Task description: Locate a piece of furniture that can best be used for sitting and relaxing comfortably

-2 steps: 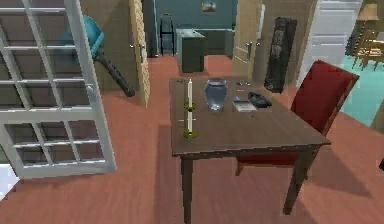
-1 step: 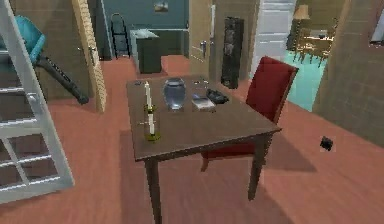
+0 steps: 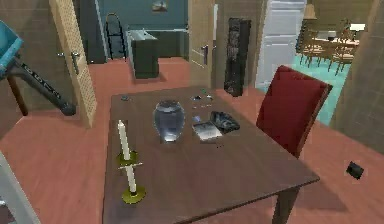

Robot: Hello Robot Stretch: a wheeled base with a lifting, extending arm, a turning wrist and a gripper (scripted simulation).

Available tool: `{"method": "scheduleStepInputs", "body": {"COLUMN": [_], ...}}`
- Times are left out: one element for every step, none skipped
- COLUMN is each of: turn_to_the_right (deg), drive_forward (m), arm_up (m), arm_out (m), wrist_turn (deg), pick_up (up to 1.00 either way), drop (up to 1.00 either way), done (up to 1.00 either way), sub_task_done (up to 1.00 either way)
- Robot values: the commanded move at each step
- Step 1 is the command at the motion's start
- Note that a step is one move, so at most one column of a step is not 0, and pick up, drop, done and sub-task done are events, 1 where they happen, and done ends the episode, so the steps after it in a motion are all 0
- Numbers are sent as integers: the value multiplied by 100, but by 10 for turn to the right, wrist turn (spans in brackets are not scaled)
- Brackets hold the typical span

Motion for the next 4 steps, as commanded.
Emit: {"method": "scheduleStepInputs", "body": {"turn_to_the_right": [450, 240, 0, -450], "drive_forward": [0, 0, 75, 0], "arm_up": [0, 0, 0, 0], "arm_out": [0, 0, 0, 0], "wrist_turn": [0, 0, 0, 0], "pick_up": [0, 0, 0, 0], "drop": [0, 0, 0, 0], "done": [0, 0, 0, 0], "sub_task_done": [0, 0, 0, 0]}}
